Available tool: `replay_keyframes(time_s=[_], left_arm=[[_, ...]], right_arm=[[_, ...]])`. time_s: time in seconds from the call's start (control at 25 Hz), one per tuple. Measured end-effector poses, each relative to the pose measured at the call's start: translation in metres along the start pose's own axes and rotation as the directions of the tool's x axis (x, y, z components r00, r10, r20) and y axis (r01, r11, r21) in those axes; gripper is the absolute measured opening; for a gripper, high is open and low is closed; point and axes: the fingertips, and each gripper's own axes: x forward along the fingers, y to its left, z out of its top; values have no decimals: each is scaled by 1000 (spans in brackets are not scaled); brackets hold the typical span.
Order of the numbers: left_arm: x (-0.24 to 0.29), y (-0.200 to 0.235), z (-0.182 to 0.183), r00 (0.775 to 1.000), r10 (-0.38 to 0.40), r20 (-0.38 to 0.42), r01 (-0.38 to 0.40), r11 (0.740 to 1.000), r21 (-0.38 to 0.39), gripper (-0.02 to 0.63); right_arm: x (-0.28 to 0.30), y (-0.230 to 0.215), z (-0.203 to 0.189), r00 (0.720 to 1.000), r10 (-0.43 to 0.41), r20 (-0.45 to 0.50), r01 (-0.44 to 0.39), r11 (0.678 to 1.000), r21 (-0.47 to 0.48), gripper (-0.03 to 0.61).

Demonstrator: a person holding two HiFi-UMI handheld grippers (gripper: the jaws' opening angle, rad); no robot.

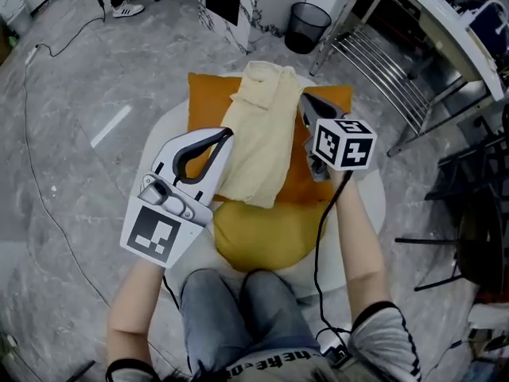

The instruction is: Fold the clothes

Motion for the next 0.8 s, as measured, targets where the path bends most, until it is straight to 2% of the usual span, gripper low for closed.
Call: replay_keyframes(time_s=[0.52,0.8], left_arm=[[-61,-51,33,996,81,26,-82,996,32,3],[-104,-83,35,990,130,49,-132,991,32,3]], right_arm=[[-123,79,-1,984,14,177,3,995,-98,0],[-177,116,-19,972,25,236,4,992,-125,0]])
